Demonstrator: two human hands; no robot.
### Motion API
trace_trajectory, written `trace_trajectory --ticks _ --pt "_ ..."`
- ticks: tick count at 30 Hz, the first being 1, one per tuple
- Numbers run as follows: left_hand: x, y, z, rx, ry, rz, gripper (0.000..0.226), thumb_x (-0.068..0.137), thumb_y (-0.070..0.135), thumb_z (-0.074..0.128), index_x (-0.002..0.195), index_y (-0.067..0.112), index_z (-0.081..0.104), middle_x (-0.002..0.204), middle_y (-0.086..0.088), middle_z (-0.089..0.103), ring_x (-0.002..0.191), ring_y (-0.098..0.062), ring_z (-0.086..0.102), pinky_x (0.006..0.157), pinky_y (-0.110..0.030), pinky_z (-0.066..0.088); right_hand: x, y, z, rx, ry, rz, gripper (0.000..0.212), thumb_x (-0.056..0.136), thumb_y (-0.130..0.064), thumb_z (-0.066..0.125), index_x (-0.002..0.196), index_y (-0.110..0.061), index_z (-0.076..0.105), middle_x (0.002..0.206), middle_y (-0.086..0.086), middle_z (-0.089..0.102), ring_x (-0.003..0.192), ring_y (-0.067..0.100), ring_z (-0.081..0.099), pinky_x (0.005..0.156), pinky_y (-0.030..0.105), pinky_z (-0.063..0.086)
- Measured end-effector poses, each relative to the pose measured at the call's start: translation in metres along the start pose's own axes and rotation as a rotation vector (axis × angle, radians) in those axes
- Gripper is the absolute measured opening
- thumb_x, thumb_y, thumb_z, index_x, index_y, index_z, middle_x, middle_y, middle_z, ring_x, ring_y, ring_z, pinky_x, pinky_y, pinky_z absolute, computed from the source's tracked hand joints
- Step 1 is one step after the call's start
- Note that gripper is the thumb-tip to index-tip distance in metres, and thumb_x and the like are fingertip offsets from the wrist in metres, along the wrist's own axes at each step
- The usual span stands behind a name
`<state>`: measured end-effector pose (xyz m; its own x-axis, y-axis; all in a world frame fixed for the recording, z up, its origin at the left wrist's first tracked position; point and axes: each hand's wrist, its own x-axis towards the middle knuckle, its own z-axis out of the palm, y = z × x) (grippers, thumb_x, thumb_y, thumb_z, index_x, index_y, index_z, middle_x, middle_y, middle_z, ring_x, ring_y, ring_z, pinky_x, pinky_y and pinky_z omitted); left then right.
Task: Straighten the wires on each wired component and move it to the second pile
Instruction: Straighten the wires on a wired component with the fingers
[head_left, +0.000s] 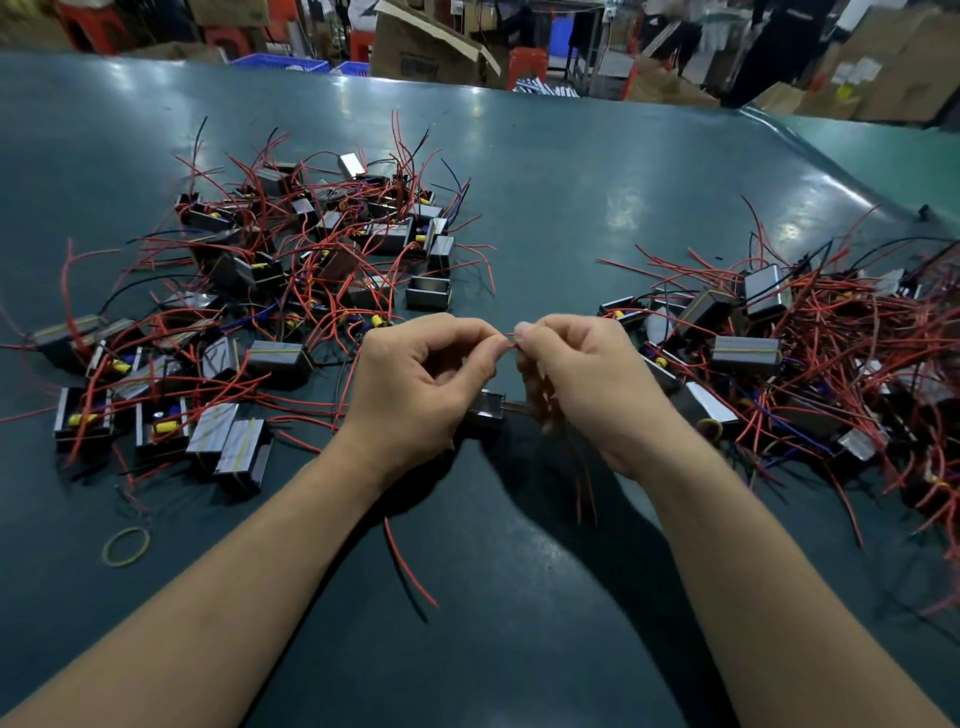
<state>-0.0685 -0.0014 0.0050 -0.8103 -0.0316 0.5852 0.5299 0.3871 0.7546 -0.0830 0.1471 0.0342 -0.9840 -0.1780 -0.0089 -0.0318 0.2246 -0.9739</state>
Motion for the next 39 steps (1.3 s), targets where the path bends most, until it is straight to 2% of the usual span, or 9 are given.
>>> trace_trajectory --ticks 3,6,13,20,23,26,30,34,39 --pt "0.002 -0.002 0.002 -0.064 0.048 -0.068 0.006 0.087 0.005 0.071 0.082 0.004 0.074 0.069 -0.005 0.068 0.061 -0.013 0.063 0.063 -0.026 0.052 0.004 0.010 -0.002 -0.412 0.166 -0.347 0.028 0.096 -0.031 0.059 0.077 -0.011 0.064 0.059 -0.001 0.062 0.051 0.014 0.056 0.054 0.029 0.045" --pt "0.004 -0.003 0.004 -0.095 0.067 -0.094 0.005 0.086 0.005 0.071 0.083 0.007 0.073 0.067 -0.001 0.068 0.062 -0.003 0.061 0.064 -0.017 0.050 0.004 0.014 -0.004 -0.439 0.215 -0.522 0.022 0.095 -0.027 0.062 0.084 -0.008 0.065 0.061 0.003 0.062 0.055 0.021 0.055 0.058 0.036 0.047" --pt "0.004 0.000 0.001 -0.156 0.037 -0.122 0.008 0.087 0.003 0.069 0.081 0.008 0.072 0.066 -0.001 0.067 0.060 -0.001 0.060 0.064 -0.014 0.047 0.006 0.015 -0.010 -0.566 0.085 -0.653 0.020 0.096 -0.018 0.060 0.085 -0.004 0.070 0.066 0.007 0.064 0.061 0.024 0.059 0.062 0.041 0.048" --pt "0.002 0.002 0.001 -0.173 0.001 -0.093 0.007 0.086 0.007 0.071 0.083 0.001 0.073 0.067 -0.006 0.066 0.061 -0.009 0.060 0.063 -0.023 0.050 0.004 0.010 -0.002 -0.156 0.028 -0.295 0.045 0.098 -0.017 0.052 0.053 -0.020 0.047 0.043 -0.005 0.039 0.041 0.014 0.032 0.045 0.028 0.028" --pt "0.000 0.001 0.003 -0.089 -0.003 -0.039 0.007 0.087 0.009 0.071 0.083 0.004 0.074 0.069 -0.010 0.066 0.061 -0.031 0.059 0.059 -0.042 0.049 0.004 0.008 0.005 0.138 -0.004 -0.009 0.042 0.096 -0.011 0.045 0.055 -0.018 0.039 0.040 -0.007 0.026 0.035 0.008 0.018 0.038 0.015 0.016" --pt "0.000 -0.001 0.003 0.008 -0.018 0.037 0.008 0.088 0.010 0.070 0.084 0.006 0.075 0.068 -0.009 0.065 0.062 -0.030 0.058 0.059 -0.041 0.046 0.004 0.005 0.004 0.239 -0.042 0.185 0.036 0.094 -0.016 0.045 0.059 -0.018 0.040 0.038 -0.006 0.024 0.032 0.007 0.014 0.035 0.010 0.013" --pt "0.003 0.000 -0.003 -0.006 -0.035 -0.014 0.007 0.089 0.019 0.070 0.090 0.016 0.076 0.081 0.005 0.072 0.073 -0.009 0.065 0.070 -0.026 0.051 0.002 0.003 -0.009 -0.048 -0.034 -0.104 0.045 0.095 -0.020 0.058 0.050 -0.014 0.057 0.037 -0.006 0.035 0.034 0.009 0.025 0.036 0.015 0.020" --pt "0.014 -0.010 -0.021 0.071 0.222 -0.196 0.028 0.096 0.035 0.058 0.086 0.014 0.074 0.081 0.005 0.073 0.077 -0.012 0.067 0.072 -0.032 0.054 0.002 0.002 -0.027 -0.172 -0.145 -0.087 0.060 0.080 -0.066 0.056 0.058 -0.012 0.070 0.039 -0.002 0.039 0.036 0.010 0.028 0.037 0.015 0.025" --pt "0.018 -0.022 -0.032 0.280 0.261 -0.330 0.035 0.096 0.038 0.057 0.075 0.012 0.067 0.067 0.001 0.068 0.066 -0.018 0.064 0.069 -0.037 0.051 0.020 0.019 -0.019 -0.215 0.093 -0.132 0.022 0.094 -0.024 0.063 0.074 -0.017 0.069 0.057 -0.008 0.062 0.047 0.001 0.049 0.046 0.012 0.036"
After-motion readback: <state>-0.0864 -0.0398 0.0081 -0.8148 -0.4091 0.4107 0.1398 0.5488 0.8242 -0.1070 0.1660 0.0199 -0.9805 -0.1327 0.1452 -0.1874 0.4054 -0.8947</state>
